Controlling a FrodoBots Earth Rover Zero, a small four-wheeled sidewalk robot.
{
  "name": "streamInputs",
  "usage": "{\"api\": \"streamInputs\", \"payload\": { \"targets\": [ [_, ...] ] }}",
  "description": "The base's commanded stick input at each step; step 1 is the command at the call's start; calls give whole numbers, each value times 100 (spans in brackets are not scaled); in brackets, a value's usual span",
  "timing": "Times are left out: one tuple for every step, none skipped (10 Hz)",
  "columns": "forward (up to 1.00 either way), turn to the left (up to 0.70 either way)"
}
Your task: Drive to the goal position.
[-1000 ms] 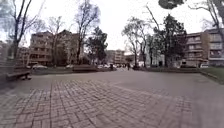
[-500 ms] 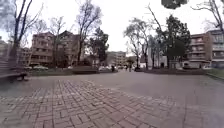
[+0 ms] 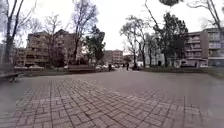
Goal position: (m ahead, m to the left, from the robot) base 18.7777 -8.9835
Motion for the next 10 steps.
{"api": "streamInputs", "payload": {
  "targets": [
    [70,-27],
    [70,-27],
    [70,-27],
    [70,-13],
    [70,0],
    [70,0],
    [70,0],
    [70,0],
    [70,0],
    [70,0]
  ]
}}
